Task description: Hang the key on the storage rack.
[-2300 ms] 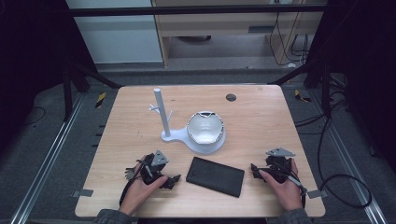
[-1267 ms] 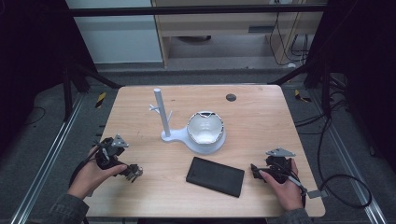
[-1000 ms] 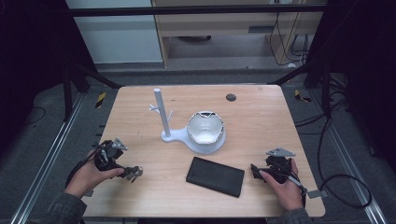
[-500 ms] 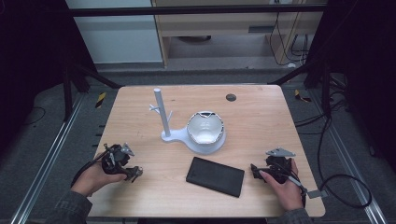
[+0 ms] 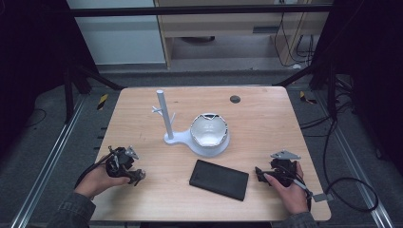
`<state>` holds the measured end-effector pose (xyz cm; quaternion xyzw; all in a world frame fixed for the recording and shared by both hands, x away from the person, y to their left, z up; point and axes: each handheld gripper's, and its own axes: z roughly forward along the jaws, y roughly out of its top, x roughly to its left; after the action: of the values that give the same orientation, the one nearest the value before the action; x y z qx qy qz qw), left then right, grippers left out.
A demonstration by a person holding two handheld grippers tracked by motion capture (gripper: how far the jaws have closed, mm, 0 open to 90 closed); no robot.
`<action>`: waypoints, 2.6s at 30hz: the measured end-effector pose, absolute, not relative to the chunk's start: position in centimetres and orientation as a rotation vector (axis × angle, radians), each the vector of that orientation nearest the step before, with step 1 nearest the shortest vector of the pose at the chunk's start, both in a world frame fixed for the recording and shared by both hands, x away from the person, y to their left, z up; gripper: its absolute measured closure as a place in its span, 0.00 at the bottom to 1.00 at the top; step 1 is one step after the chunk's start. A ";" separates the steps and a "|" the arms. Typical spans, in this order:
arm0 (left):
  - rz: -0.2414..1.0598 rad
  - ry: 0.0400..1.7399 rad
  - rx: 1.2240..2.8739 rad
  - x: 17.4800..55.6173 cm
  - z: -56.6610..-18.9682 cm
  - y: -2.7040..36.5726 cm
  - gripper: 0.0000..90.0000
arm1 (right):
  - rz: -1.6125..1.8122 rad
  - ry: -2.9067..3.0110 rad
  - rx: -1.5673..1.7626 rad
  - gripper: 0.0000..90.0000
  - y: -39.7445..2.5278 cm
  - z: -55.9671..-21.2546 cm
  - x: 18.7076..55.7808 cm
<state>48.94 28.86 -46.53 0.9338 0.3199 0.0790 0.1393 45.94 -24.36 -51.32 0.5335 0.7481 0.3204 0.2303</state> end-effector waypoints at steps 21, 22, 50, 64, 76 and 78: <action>0.096 0.990 2.723 48.9 -46.1 28.5 0.91 | 0.881 2.058 1.467 0.00 -24.4 -51.3 45.9; 0.100 0.988 2.726 48.9 -46.1 28.5 0.91 | 0.881 2.058 1.468 0.00 -24.4 -51.3 45.9; 0.187 1.019 2.669 48.1 -41.9 29.8 0.98 | 0.878 2.056 1.468 0.00 -24.3 -51.3 46.0; 0.283 0.948 2.665 48.6 -35.8 28.2 0.98 | 0.880 2.056 1.476 0.00 -24.3 -51.3 46.0; 0.305 0.941 2.648 49.9 -33.2 27.6 0.98 | 0.879 2.054 1.472 0.00 -24.2 -51.3 46.3; 0.313 0.939 2.648 50.0 -32.8 27.5 0.98 | 0.878 2.055 1.469 0.00 -24.2 -51.3 46.4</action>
<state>50.02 27.53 -32.81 0.9252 0.3282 0.1093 0.1564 46.44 -24.21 -51.31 0.5343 0.7476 0.3194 0.2315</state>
